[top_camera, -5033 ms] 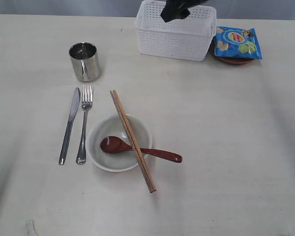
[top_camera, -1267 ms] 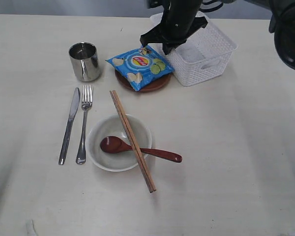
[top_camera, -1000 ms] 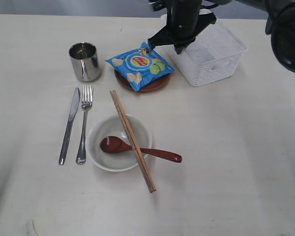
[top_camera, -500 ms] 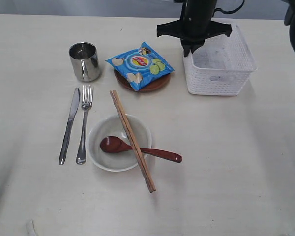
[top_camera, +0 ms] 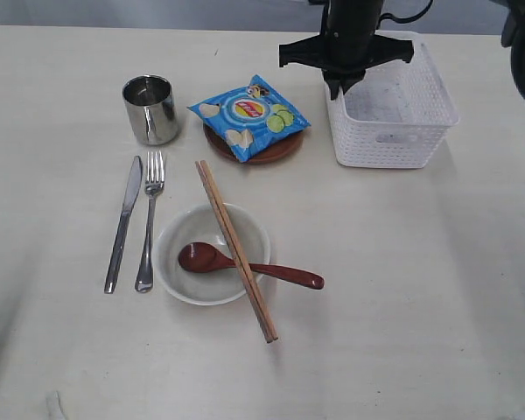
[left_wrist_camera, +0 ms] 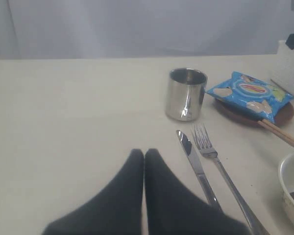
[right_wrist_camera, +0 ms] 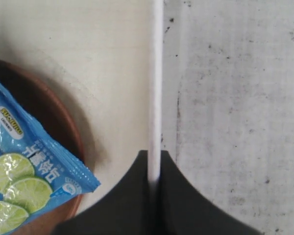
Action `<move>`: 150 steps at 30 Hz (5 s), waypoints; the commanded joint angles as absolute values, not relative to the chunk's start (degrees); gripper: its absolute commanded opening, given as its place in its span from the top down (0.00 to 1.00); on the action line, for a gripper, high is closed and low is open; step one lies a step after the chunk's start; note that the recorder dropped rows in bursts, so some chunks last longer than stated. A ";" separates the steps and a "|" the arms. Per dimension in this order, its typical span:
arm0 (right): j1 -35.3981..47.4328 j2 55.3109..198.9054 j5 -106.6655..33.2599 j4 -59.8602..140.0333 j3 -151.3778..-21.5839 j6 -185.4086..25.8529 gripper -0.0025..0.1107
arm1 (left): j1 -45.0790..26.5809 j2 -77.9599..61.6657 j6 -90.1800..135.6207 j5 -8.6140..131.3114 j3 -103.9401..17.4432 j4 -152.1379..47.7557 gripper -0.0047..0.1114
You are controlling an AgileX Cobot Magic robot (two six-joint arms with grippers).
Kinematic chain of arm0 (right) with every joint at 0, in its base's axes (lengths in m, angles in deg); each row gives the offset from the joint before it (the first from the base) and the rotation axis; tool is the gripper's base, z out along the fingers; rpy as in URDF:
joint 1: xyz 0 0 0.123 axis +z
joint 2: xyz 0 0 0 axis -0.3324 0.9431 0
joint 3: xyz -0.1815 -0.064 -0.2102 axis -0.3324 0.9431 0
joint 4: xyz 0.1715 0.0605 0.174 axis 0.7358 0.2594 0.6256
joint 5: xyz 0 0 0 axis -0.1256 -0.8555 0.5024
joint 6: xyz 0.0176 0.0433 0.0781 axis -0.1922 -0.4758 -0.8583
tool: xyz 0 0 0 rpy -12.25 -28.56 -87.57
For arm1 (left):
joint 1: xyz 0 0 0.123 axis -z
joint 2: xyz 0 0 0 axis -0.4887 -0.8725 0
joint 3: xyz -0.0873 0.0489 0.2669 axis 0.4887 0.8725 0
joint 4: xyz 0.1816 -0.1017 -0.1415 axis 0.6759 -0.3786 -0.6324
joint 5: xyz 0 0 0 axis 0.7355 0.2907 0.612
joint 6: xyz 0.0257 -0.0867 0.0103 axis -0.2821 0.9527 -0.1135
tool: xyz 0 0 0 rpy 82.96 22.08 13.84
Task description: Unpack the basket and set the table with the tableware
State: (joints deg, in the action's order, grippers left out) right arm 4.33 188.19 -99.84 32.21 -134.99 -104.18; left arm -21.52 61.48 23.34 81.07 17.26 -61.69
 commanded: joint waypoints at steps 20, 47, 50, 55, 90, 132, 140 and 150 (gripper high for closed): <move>4.03 188.54 -100.81 33.67 -134.74 -103.92 0.95 | -21.08 61.67 23.38 80.97 17.44 -61.46 0.96; 4.03 171.63 -101.42 31.81 -134.75 -90.67 0.98 | -21.08 61.67 23.38 80.97 17.44 -61.46 0.96; 4.03 167.88 -99.35 32.26 -132.81 -90.52 0.98 | -21.08 61.67 23.38 80.97 17.44 -61.46 0.96; 4.15 156.45 -83.73 38.87 -116.20 -83.34 0.98 | -21.08 61.67 23.38 80.97 17.44 -61.46 0.96; 4.01 119.48 -72.61 44.13 -73.95 -80.47 0.98 | -21.08 61.67 23.38 80.97 17.44 -61.46 0.96; -16.28 57.70 -62.01 45.44 -43.40 -79.22 0.98 | -21.08 61.67 23.38 80.97 17.44 -61.46 0.96; -16.28 55.31 -56.23 50.19 -36.67 -79.36 0.98 | -21.08 61.67 23.38 80.97 17.44 -61.46 0.96; -16.28 55.31 -51.79 50.07 -30.92 -78.56 0.98 | -21.08 61.67 23.38 80.97 17.44 -61.67 0.96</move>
State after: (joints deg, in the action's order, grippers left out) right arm -16.44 55.61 -53.77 49.83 -32.83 -79.08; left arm -21.52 61.48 23.34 81.07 17.26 -61.69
